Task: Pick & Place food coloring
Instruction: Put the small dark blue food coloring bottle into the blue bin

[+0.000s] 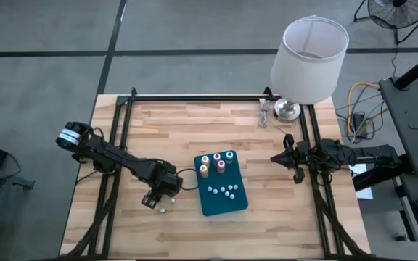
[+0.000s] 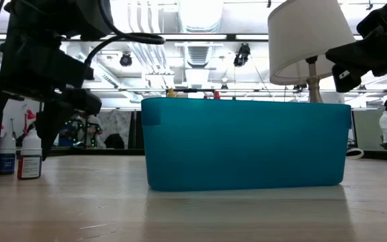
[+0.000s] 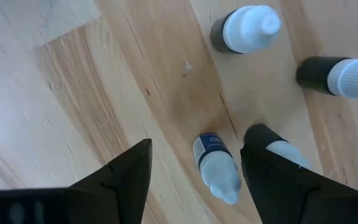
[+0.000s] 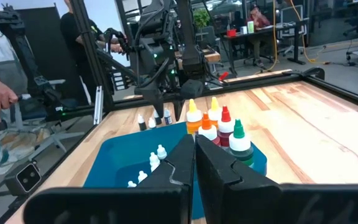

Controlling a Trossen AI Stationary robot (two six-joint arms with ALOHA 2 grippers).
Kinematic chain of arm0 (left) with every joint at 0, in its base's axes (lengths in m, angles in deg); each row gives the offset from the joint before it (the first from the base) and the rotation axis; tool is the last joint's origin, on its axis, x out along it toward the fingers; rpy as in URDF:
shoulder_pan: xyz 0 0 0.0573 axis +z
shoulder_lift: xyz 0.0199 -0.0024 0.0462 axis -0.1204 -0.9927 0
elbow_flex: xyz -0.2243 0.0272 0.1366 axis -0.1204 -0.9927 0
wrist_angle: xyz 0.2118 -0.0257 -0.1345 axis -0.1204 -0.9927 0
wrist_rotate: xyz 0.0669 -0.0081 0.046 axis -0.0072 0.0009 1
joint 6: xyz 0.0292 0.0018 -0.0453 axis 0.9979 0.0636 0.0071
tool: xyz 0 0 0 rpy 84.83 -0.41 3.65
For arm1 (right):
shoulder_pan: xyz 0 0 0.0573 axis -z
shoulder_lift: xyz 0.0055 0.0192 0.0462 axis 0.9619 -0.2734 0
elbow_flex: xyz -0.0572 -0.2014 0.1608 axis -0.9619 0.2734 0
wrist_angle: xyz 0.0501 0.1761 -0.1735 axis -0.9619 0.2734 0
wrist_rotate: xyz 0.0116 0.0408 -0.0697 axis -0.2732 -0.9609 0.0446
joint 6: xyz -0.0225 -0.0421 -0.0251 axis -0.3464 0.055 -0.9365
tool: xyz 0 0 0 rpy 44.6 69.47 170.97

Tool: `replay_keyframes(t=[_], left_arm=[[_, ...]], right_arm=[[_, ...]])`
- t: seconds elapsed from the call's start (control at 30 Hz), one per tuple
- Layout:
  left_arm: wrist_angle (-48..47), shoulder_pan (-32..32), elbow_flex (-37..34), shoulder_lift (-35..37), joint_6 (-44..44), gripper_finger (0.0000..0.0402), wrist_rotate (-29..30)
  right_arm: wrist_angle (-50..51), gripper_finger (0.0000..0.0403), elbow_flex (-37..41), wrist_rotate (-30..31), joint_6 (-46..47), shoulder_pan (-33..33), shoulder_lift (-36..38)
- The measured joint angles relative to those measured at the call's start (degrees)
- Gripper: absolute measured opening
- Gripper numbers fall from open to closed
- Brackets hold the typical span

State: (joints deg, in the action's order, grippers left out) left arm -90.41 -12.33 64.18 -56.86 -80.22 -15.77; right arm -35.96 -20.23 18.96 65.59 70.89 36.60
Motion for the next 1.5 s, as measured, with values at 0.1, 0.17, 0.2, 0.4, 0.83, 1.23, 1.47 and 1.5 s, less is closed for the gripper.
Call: replay_keyframes(t=[0.1, 0.17, 0.2, 0.4, 0.83, 1.23, 1.47, 1.5], left_arm=[[-0.01, 0.00, 0.00, -0.10, -0.13, 0.0218, -0.02], [-0.01, 0.00, 0.00, -0.18, -0.13, 0.0217, -0.27], [-0.01, 0.00, 0.00, -0.27, -0.13, 0.0216, -0.28], [0.02, -0.02, -0.13, -0.32, -0.17, 0.0194, -0.37], [0.50, -0.07, -0.92, -0.32, -0.26, 0.0128, -1.31], [0.50, -0.04, -1.03, -0.30, -0.24, 0.0119, -1.29], [0.50, -0.04, -1.18, -0.30, -0.24, 0.0119, -1.25], [0.51, -0.04, -1.22, -0.30, -0.24, 0.0119, -1.26]], right_arm=[[0.00, 0.0009, 0.00, -0.01, 0.00, 0.00, 0.01], [0.00, 0.0009, 0.00, 0.00, 0.00, 0.01, 0.02], [0.00, 0.0009, 0.01, -0.01, 0.00, 0.01, 0.02], [0.02, 0.0009, 0.01, -0.01, 0.00, 0.00, 0.02], [0.00, 0.0009, 0.00, -0.01, 0.00, 0.00, 0.02], [0.01, 0.0009, 0.00, 0.00, 0.00, 0.02, 0.04], [0.01, 0.0009, 0.01, -0.01, 0.00, 0.01, 0.04], [0.00, 0.0009, 0.00, 0.01, 0.00, 0.00, 0.04]])
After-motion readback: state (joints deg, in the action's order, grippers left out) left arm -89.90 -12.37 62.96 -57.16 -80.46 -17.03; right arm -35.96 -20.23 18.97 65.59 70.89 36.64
